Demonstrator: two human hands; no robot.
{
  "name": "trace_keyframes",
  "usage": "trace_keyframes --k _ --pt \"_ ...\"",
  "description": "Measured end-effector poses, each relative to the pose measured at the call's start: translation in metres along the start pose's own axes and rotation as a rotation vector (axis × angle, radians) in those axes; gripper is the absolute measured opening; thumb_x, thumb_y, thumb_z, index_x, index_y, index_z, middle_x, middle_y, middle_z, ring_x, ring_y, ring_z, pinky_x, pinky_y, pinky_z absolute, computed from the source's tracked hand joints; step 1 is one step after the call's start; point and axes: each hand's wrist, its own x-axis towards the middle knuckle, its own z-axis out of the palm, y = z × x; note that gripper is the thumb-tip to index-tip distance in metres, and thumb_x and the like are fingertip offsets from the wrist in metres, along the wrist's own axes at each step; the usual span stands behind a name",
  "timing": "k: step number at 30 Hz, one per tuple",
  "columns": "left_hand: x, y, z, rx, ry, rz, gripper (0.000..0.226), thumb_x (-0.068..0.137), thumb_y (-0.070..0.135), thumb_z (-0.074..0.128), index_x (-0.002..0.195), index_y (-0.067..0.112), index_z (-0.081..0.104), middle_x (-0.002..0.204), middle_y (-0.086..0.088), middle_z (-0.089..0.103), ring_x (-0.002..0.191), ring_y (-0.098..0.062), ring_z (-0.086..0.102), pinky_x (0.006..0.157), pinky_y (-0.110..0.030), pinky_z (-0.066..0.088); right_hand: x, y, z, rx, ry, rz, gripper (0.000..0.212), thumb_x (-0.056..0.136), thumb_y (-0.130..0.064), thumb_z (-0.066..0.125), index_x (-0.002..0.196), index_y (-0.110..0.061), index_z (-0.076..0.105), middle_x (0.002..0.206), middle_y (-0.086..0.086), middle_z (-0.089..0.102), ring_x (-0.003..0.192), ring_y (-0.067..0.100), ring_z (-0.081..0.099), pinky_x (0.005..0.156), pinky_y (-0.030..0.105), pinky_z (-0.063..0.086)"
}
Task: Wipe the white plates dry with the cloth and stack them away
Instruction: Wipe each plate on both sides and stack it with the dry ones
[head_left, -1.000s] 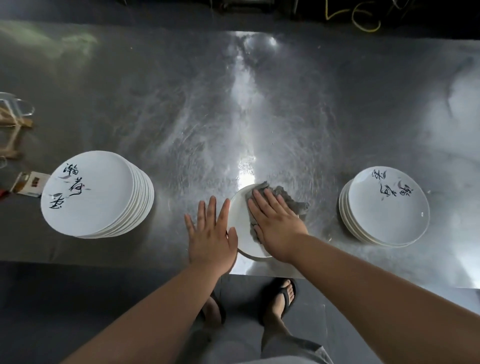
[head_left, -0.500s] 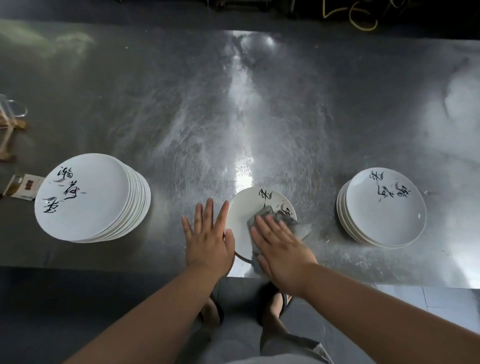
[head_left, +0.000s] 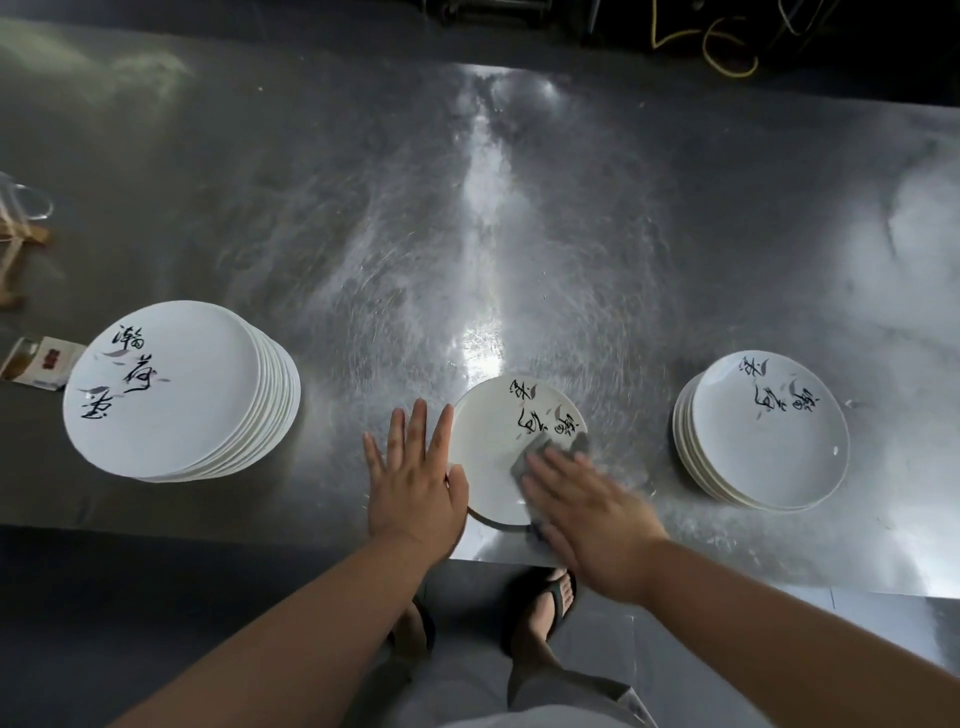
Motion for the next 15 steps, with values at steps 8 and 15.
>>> trace_keyframes --k 8,15 --pt "0.002 0.0 -0.003 0.025 -0.056 0.006 0.075 0.098 0.048 0.014 0.163 0.032 -0.019 0.174 -0.003 -0.016 0.159 -0.03 -0.019 0.126 -0.062 -0.009 0.099 0.002 -0.037 -0.077 -0.16 -0.025 0.069 0.109 -0.055 0.009 0.163 -0.025 -0.021 0.166 -0.002 -0.036 0.153 0.022 -0.036 0.128 0.044 -0.015" --pt "0.002 0.0 -0.004 0.018 -0.063 -0.007 0.074 0.098 0.045 0.016 0.163 0.032 -0.017 0.174 -0.002 -0.016 0.16 -0.03 -0.017 0.126 -0.062 -0.008 0.065 0.027 -0.037 -0.124 -0.175 0.108 0.072 0.103 -0.058 -0.006 0.162 -0.019 -0.023 0.166 0.002 -0.037 0.151 0.022 -0.039 0.128 0.043 -0.014"
